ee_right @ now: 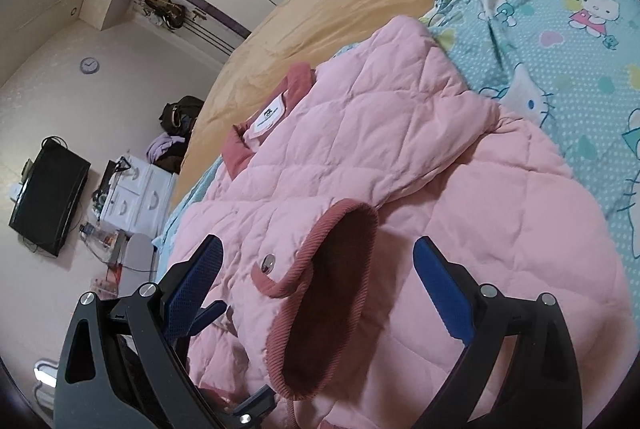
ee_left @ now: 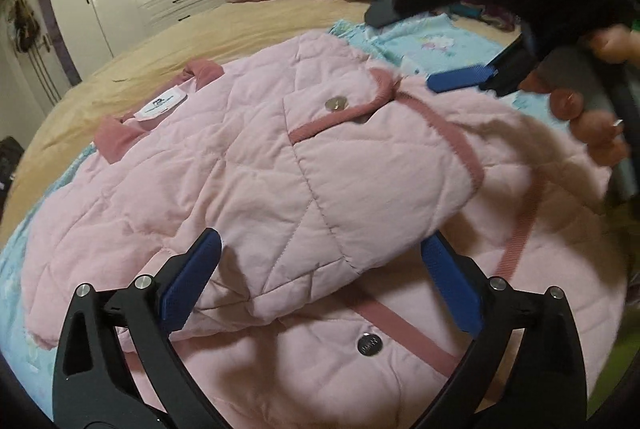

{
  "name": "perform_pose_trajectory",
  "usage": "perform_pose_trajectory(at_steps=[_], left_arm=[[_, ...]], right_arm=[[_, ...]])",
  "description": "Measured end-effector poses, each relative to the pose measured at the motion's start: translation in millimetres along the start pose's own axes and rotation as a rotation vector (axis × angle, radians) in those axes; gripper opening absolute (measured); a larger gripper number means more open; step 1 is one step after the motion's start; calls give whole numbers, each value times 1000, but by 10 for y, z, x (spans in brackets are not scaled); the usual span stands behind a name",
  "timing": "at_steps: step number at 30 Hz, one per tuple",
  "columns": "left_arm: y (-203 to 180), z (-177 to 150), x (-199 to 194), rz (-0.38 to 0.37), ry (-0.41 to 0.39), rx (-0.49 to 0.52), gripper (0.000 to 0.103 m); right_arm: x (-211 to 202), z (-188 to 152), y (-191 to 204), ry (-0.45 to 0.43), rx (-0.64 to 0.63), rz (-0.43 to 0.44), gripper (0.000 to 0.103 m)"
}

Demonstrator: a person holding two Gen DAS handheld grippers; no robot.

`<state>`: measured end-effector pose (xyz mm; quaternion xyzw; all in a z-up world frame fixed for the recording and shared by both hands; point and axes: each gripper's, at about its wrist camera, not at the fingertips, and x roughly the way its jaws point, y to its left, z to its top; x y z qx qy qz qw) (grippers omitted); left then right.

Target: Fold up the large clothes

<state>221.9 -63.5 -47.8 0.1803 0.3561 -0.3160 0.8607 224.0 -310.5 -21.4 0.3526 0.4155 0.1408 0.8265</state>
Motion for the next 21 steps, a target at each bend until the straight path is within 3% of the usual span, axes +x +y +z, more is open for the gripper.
perform_pose_trajectory(at_steps=[4, 7, 12, 16, 19, 21], left_arm=[[252, 17, -196, -106, -49, -117, 94], [498, 4, -316, -87, -86, -208, 94], [1137, -121, -564, -26, -171, -453, 94], [1570, -283, -831, 152, -242, -589, 94], [1740, -371, -1067, 431, -261, -592, 94], [1870, -450, -1172, 458, -281, -648, 94]], right_arm=[[42, -19, 21, 11, 14, 44, 95], [101, -36, 50, 23, 8, 54, 92], [275, -88, 60, 61, 27, 56, 81], [375, -93, 27, 61, 51, 9, 72], [438, -86, -32, 63, 80, 1, 66], [475, -80, -50, 63, 80, 2, 59]])
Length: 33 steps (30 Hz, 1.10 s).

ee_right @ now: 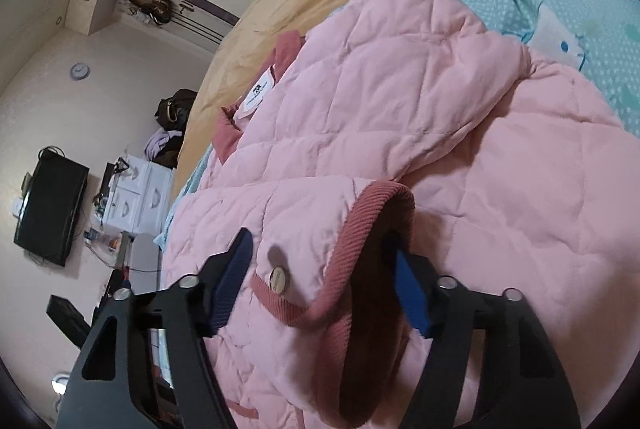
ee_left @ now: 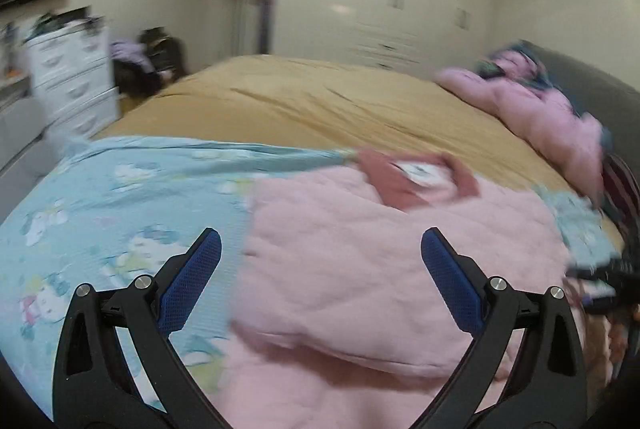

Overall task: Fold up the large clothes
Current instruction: 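Grasp the jacket hem trim with the right gripper and lift it toward the collar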

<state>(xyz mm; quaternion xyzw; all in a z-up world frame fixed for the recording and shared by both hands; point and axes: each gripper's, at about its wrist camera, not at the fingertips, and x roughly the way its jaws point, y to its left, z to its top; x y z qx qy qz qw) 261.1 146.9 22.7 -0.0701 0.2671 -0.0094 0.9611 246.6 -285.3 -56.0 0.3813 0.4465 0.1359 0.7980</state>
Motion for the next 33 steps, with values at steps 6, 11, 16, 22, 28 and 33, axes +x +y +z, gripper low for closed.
perform_pose_trajectory(at_steps=[6, 11, 16, 22, 28, 33], left_arm=[[477, 12, 8, -35, -9, -251, 94], [680, 38, 57, -24, -19, -335, 94], [754, 62, 72, -20, -31, -355, 94], [728, 128, 155, -47, -26, -339, 94], [574, 195, 174, -81, -41, -290, 94], [401, 151, 367, -87, 24, -234, 94]], right_arm=[[19, -55, 190, -69, -144, -53, 20], [-164, -18, 719, -166, -373, -61, 7], [-439, 94, 1366, -315, -630, -61, 6], [-567, 410, 1889, -410, -783, -77, 5], [-475, 668, 1943, -452, -792, -141, 5], [-320, 749, 1832, -441, -750, -172, 5]])
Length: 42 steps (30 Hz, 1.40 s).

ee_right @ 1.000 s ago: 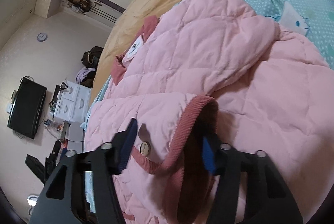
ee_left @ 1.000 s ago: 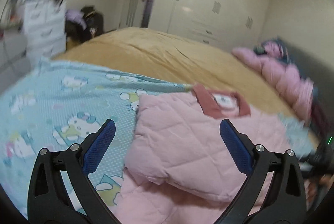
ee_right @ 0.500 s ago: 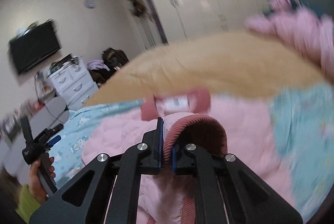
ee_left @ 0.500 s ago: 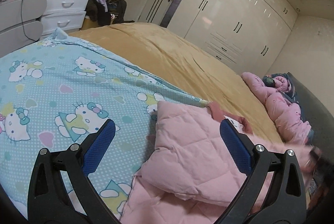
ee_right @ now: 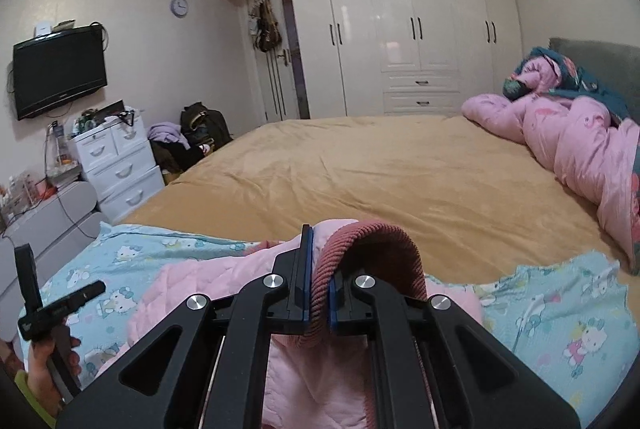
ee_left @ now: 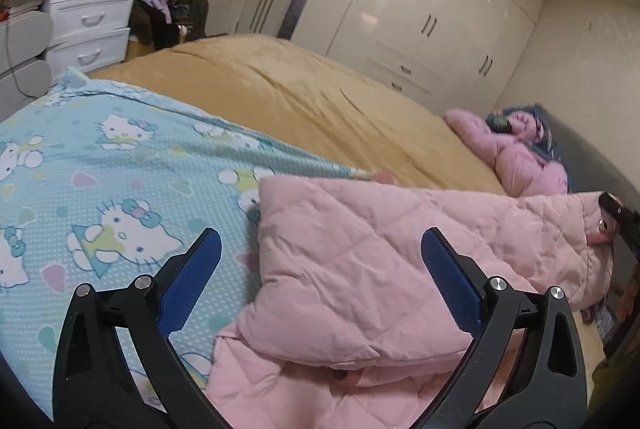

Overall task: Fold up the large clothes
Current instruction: 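Grasp the jacket hem trim with the right gripper and lift it toward the collar, then lay the hem over the jacket toward the collar and open the right gripper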

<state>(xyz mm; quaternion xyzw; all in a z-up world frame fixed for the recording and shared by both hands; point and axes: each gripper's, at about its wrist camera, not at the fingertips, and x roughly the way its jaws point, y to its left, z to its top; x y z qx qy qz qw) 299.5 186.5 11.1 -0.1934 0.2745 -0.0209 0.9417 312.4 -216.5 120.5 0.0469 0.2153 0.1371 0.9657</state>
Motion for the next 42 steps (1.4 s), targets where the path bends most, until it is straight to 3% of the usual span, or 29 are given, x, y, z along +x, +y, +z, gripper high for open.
perform_pose_trajectory(at_steps=[11, 17, 19, 22, 31, 34, 36, 38, 42], left_arm=[[-179, -134, 290, -32, 80, 59, 93], [-319, -227, 391, -59, 131, 121, 62], [-363, -273, 439, -74, 158, 137, 46], [-410, -334, 519, -70, 202, 157, 33], [-348, -482, 754, -22, 315, 158, 33], [-281, -540, 850, -11, 349, 151, 33], [-273, -561, 874, -7, 358, 156, 33], [-277, -568, 875, -3, 361, 164, 33], [-272, -577, 880, -6, 367, 160, 33]], right_arm=[[248, -253, -146, 69, 18, -54, 5], [368, -383, -204, 108, 41, -69, 5], [393, -407, -218, 116, 47, -71, 5], [421, -441, -241, 131, 63, -61, 5], [453, -476, -223, 153, 90, -53, 6], [496, -480, -216, 192, 97, -58, 11], [509, -493, -213, 211, 102, -40, 25], [482, -523, -223, 216, 114, -57, 47], [430, -598, -256, 221, 137, -105, 49]])
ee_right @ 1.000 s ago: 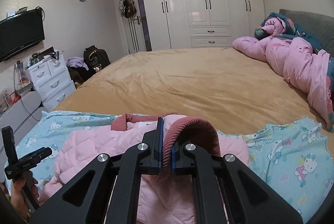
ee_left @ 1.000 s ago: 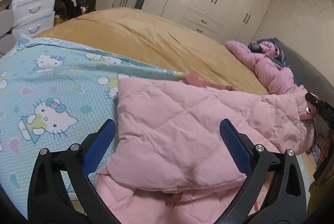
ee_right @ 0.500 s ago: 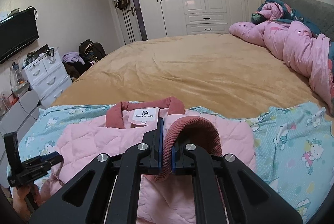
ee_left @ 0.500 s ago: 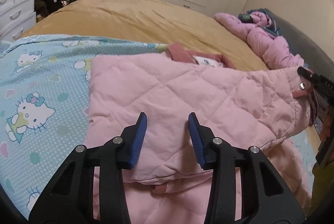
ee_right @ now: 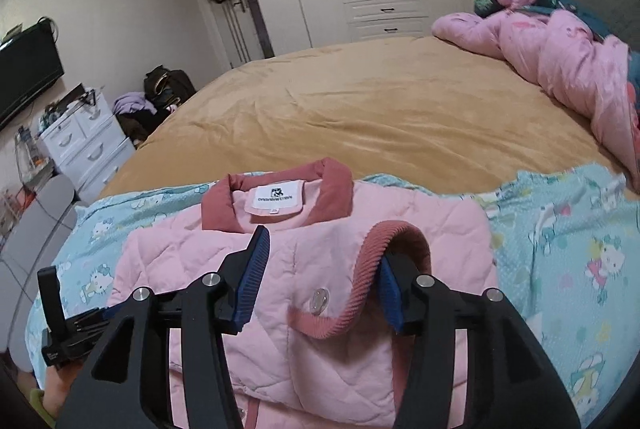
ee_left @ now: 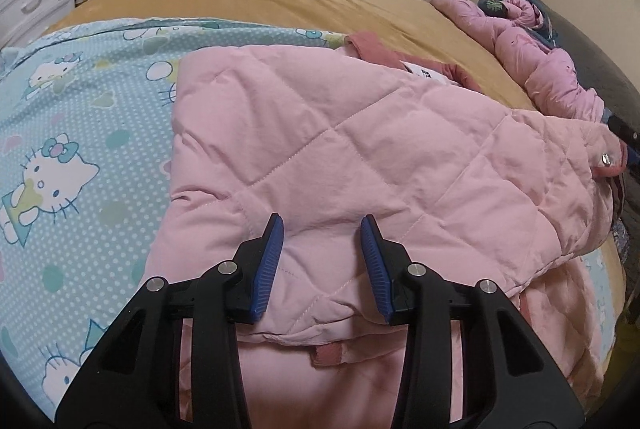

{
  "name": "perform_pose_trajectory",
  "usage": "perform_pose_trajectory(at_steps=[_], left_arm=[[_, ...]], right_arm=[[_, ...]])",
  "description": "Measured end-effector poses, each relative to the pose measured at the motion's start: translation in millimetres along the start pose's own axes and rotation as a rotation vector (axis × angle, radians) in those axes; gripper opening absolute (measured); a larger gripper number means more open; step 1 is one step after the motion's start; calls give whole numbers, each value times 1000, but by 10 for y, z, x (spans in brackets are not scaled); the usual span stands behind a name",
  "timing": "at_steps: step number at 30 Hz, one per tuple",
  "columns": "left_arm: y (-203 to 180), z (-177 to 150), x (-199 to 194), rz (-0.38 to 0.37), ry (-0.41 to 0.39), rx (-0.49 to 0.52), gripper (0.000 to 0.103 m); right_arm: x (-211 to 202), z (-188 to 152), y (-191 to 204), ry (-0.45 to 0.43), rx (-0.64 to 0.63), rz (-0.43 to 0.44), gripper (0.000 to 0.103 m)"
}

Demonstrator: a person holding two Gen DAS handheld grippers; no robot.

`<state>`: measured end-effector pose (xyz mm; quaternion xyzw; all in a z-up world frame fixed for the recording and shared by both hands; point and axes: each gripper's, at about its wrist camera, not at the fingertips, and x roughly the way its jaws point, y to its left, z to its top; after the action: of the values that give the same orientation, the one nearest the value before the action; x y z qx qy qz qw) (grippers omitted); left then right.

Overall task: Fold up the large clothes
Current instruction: 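Lay the hem over the jacket toward the collar and open the right gripper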

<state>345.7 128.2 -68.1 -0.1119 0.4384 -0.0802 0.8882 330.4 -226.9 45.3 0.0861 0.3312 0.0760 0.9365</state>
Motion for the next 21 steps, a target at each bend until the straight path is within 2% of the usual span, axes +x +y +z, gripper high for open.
perform_pose_trajectory(at_steps=[3, 6, 8, 10, 14, 17, 21], left_arm=[[13, 8, 2, -9, 2, -1, 33], [33, 14, 4, -16, 3, -9, 33], [21, 13, 10, -7, 4, -2, 33], [5, 10, 14, 0, 4, 5, 33], [-4, 7, 13, 2, 5, 9, 33], [-13, 5, 19, 5, 7, 15, 33], [-16, 4, 20, 2, 7, 13, 33]], right_arm=[[-37, -29, -47, -23, 7, -71, 49], [-189, -41, -52, -99, -6, -107, 51], [-211, -53, 44, -106, -51, -53, 63], [-153, -91, 193, -70, -103, 9, 71], [79, -230, 597, 17, -241, 74, 71], [386, -339, 795, 119, -280, 82, 72], [771, -488, 858, 244, -281, 63, 72]])
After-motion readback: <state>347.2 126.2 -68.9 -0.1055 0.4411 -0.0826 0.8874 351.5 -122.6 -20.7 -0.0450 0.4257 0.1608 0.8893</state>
